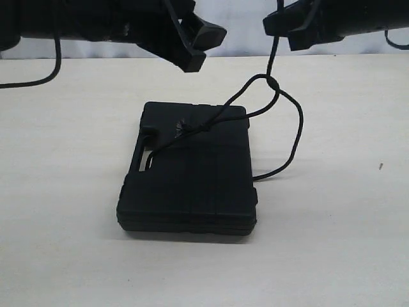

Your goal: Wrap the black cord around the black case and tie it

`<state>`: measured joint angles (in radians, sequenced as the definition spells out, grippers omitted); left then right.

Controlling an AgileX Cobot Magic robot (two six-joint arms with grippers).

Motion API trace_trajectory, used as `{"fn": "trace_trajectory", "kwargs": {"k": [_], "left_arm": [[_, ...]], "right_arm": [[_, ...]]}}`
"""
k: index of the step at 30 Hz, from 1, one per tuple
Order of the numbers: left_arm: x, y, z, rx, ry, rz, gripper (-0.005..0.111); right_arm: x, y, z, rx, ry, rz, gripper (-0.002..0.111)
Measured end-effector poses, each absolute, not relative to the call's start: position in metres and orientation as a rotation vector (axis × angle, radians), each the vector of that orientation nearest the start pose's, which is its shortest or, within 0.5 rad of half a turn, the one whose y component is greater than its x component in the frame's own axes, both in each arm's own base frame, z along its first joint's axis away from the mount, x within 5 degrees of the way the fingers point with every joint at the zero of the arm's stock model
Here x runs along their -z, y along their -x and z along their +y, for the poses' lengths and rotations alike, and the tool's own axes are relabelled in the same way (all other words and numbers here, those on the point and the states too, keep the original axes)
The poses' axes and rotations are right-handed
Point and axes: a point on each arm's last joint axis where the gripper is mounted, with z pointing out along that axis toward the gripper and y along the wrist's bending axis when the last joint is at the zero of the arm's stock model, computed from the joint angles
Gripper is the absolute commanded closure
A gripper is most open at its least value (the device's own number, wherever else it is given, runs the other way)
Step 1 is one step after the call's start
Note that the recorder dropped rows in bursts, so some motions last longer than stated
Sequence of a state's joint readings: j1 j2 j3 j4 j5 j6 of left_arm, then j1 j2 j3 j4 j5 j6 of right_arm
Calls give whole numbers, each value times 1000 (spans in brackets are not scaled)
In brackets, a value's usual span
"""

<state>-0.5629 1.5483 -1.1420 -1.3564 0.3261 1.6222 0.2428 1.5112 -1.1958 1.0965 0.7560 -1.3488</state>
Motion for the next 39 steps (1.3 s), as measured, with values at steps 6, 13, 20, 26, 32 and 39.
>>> {"fn": "trace_trajectory", "kwargs": {"k": [6, 13, 20, 26, 32, 39], "left_arm": [[-270, -304, -226, 501, -1039, 1830, 45], [-209, -320, -235, 487, -1111, 1966, 45], [-178, -326, -237, 463, -1133, 2037, 45], [-155, -329, -237, 427, -1156, 2085, 45], [-149, -331, -236, 404, -1152, 2099, 45], [-149, -333, -234, 369, -1135, 2099, 45]], "right_arm": [[-345, -304, 110, -607, 834, 1911, 104], [-370, -292, 99, -611, 765, 1835, 104], [-395, -272, 107, -795, 779, 1676, 104], [-402, -265, 110, -873, 786, 1636, 104], [-409, -261, 111, -949, 742, 1593, 104], [-406, -271, 101, -819, 586, 1703, 104]]}}
